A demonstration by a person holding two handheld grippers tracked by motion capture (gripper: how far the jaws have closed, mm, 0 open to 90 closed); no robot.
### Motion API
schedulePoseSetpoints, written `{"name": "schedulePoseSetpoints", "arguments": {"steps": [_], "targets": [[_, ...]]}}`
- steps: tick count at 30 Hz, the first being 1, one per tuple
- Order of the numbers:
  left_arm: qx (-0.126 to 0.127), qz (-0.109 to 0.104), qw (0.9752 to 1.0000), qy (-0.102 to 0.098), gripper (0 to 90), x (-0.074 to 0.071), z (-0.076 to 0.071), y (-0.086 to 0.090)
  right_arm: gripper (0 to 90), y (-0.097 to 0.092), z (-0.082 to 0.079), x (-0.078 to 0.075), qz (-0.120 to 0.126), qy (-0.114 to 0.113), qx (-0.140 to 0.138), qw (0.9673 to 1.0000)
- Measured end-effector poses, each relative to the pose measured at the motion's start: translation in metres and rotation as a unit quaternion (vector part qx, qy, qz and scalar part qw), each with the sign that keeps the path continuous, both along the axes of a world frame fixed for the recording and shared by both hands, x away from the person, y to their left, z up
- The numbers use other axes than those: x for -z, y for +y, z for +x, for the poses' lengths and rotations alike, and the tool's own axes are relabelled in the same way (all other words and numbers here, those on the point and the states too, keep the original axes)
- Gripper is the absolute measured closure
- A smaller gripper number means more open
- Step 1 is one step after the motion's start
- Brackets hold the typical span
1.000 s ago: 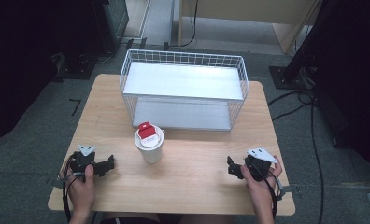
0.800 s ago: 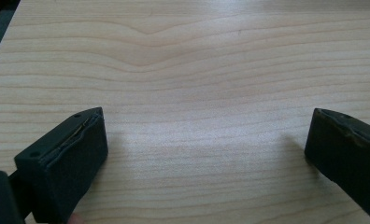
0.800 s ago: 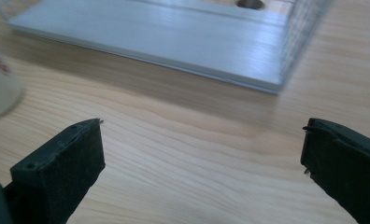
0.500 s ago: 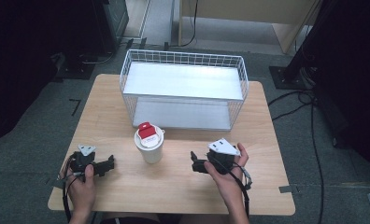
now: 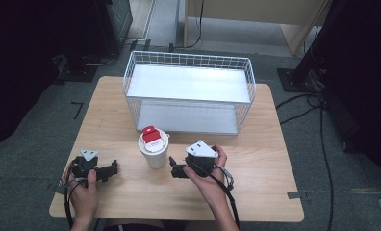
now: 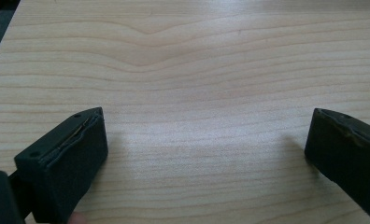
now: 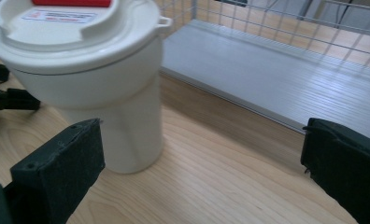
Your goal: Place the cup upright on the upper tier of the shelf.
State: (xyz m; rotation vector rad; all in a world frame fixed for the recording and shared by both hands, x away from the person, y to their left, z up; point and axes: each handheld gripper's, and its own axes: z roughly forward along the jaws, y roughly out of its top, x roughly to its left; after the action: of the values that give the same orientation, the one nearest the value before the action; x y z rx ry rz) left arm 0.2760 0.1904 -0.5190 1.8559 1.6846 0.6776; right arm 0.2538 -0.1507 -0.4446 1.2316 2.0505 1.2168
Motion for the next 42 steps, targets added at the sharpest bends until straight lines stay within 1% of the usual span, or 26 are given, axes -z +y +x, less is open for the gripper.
{"name": "schedulePoseSetpoints", "arguments": {"steps": [1, 3, 4, 5, 7, 12, 13, 14, 16, 17, 18, 19, 21, 22, 24, 26, 27, 29, 30, 31, 33, 37, 42], "targets": [[0.0, 0.0, 1.0, 0.0, 0.0, 0.0, 0.0, 0.0, 0.0, 0.007, 0.001, 0.001, 0.004, 0.001, -0.01, 0.9999], [0.0, 0.0, 1.0, 0.0, 0.0, 0.0, 0.0, 0.0, 0.0, 0.011, 0.001, 0.002, 0.005, 0.001, -0.014, 0.9999], [0.0, 0.0, 1.0, 0.0, 0.0, 0.0, 0.0, 0.0, 0.0, 0.017, 0.001, 0.003, 0.011, 0.002, -0.024, 0.9997], [0.0, 0.0, 1.0, 0.0, 0.0, 0.0, 0.0, 0.0, 0.0, 0.017, 0.001, 0.003, 0.011, 0.002, -0.024, 0.9997], [0.0, 0.0, 1.0, 0.0, 0.0, 0.0, 0.0, 0.0, 0.0, 0.026, 0.001, 0.005, 0.018, 0.003, -0.033, 0.9993], [0.0, 0.0, 1.0, 0.0, 0.0, 0.0, 0.0, 0.0, 0.0, 0.039, 0.003, 0.009, 0.016, 0.002, -0.039, 0.9991], [0.0, 0.0, 1.0, 0.0, 0.0, 0.0, 0.0, 0.0, 0.0, 0.046, 0.004, 0.011, 0.017, 0.0, -0.041, 0.999], [0.0, 0.0, 1.0, 0.0, 0.0, 0.0, 0.0, 0.0, 0.0, 0.046, 0.004, 0.011, 0.017, 0.0, -0.041, 0.999], [0.0, 0.0, 1.0, 0.001, 0.0, 0.0, 0.0, 0.0, 0.0, 0.051, 0.006, 0.012, 0.018, -0.006, -0.037, 0.9991], [0.0, 0.0, 1.0, 0.0, 0.0, 0.0, 0.0, 0.0, 0.0, 0.057, 0.007, 0.014, 0.024, -0.008, -0.035, 0.9991], [0.0, -0.001, 1.0, 0.0, 0.0, 0.0, 0.0, 0.0, 0.0, 0.057, 0.007, 0.014, 0.024, -0.008, -0.035, 0.9991], [0.0, -0.001, 1.0, 0.0, 0.0, 0.0, 0.0, 0.0, 0.0, 0.064, 0.009, 0.016, 0.022, -0.007, -0.027, 0.9994], [0.0, 0.0, 1.0, 0.0, 0.0, 0.0, 0.0, 0.0, 0.0, 0.066, 0.01, 0.017, 0.021, -0.007, -0.026, 0.9994], [0.0, -0.001, 1.0, 0.0, 0.0, 0.0, 0.0, 0.0, 0.0, 0.071, 0.012, 0.02, 0.022, -0.005, -0.026, 0.9994], [0.0, -0.001, 1.0, 0.0, 0.0, 0.0, 0.0, 0.0, 0.0, 0.074, 0.013, 0.021, 0.022, -0.004, -0.024, 0.9995], [0.0, 0.0, 1.0, 0.0, 0.0, 0.0, 0.0, 0.0, 0.0, 0.08, 0.016, 0.025, 0.019, -0.006, -0.02, 0.9996], [0.0, 0.0, 1.0, 0.0, 0.0, 0.0, 0.0, 0.0, 0.0, 0.08, 0.016, 0.025, 0.019, -0.006, -0.02, 0.9996], [0.0, -0.001, 1.0, -0.001, 0.0, 0.0, 0.0, 0.0, 3.7, 0.084, 0.019, 0.029, 0.02, -0.011, -0.008, 0.9997], [0.0, -0.001, 1.0, -0.001, 0.0, 0.0, 0.0, 0.0, 3.7, 0.084, 0.019, 0.029, 0.02, -0.011, -0.008, 0.9997], [0.0, -0.001, 1.0, 0.0, 0.0, 0.0, 0.0, 0.0, 7.3, 0.085, 0.02, 0.031, 0.025, -0.014, 0.003, 0.9996], [0.0, -0.001, 1.0, 0.0, 0.0, 0.0, 0.0, 0.0, 9.1, 0.086, 0.021, 0.032, 0.031, -0.016, 0.002, 0.9994], [0.0, -0.001, 1.0, -0.001, 0.0, 0.0, 0.0, 0.0, 10.1, 0.088, 0.023, 0.034, 0.033, -0.025, 0.005, 0.9991], [0.0, -0.001, 1.0, 0.0, 0.0, 0.0, 0.0, 0.0, 10.8, 0.092, 0.024, 0.039, 0.035, -0.032, 0.017, 0.9987]]}}
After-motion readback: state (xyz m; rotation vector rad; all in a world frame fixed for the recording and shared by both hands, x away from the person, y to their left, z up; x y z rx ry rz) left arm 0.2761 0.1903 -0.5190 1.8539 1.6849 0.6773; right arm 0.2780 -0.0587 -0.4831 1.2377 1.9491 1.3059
